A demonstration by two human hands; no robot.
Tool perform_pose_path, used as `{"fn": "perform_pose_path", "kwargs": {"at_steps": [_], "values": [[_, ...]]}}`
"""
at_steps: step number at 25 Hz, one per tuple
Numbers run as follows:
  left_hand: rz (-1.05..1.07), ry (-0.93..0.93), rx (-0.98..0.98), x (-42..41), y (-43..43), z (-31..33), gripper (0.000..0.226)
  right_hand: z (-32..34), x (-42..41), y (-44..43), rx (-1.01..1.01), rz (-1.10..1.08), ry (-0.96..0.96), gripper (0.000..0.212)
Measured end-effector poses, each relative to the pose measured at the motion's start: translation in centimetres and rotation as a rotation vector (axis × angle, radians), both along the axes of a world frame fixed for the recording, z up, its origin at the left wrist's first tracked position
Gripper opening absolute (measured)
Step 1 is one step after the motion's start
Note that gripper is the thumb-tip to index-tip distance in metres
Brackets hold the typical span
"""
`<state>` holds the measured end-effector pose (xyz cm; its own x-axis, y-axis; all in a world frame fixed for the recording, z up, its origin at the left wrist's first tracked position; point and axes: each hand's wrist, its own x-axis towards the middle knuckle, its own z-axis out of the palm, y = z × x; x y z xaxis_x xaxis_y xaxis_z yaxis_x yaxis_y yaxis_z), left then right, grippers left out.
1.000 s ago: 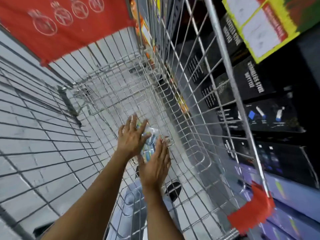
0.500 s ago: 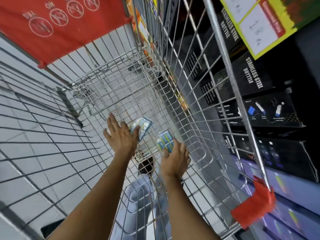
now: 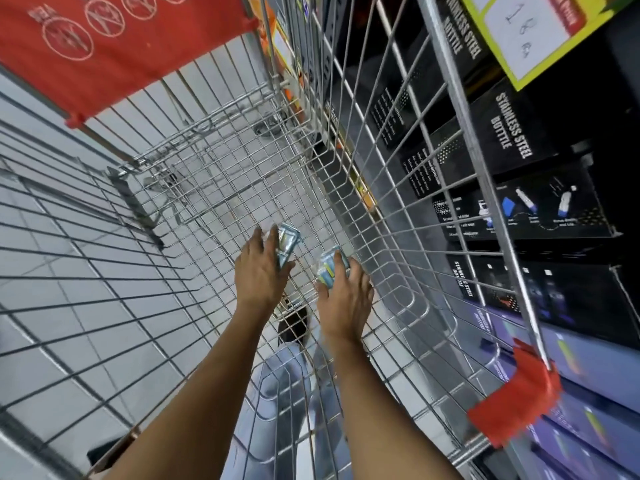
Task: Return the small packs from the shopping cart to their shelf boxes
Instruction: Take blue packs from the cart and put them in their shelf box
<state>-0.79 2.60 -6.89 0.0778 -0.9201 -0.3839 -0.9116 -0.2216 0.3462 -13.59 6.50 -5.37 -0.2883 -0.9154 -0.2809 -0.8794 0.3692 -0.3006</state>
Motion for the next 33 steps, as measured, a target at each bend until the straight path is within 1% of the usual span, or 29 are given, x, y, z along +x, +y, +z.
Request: {"fn": "perform_pose_path", "kwargs": {"at_steps": [4, 8, 10, 13, 17, 20, 23, 26, 28, 33], "values": [[0.058, 0.018, -0.043, 0.0, -0.4, 0.9, 0.08, 0.8, -0.8, -0.6, -0.014, -0.006, -0.011, 0.064], [0.081, 0.048, -0.108, -0.4, 0.0, 2.9, 0.079, 3.5, -0.9, -1.3, -0.089, 0.016, -0.012, 0.062], [0.085, 0.055, -0.133, -0.8, 0.4, 4.7, 0.079, 5.3, -0.9, -1.7, -0.094, 0.013, -0.028, 0.062], [0.145, 0.107, -0.248, -1.2, 0.8, 9.0, 0.076, 9.3, -1.0, -2.2, -0.134, 0.023, -0.032, 0.064], [0.298, 0.199, -0.387, -1.5, 0.2, 15.7, 0.072, 15.5, -0.7, -2.5, -0.294, 0.031, 0.053, 0.067], [0.338, 0.285, -0.512, -2.2, 0.1, 21.5, 0.069, 21.1, -0.9, -2.5, -0.404, 0.031, 0.026, 0.065], [0.308, 0.311, -0.62, -3.4, -0.3, 26.0, 0.066, 25.7, -1.7, -2.8, -0.533, 0.025, 0.019, 0.065], [0.25, 0.382, -0.723, -6.4, -0.8, 31.2, 0.066, 31.0, -4.3, -3.0, -0.691, -0.047, 0.048, 0.063], [0.192, 0.425, -0.753, -9.2, -1.3, 34.3, 0.067, 34.1, -6.6, -3.1, -0.771, -0.119, 0.058, 0.06], [-0.063, 0.546, -0.762, -18.8, -0.2, 39.7, 0.068, 39.3, -15.6, 0.0, -0.908, -0.391, 0.133, 0.053]]}}
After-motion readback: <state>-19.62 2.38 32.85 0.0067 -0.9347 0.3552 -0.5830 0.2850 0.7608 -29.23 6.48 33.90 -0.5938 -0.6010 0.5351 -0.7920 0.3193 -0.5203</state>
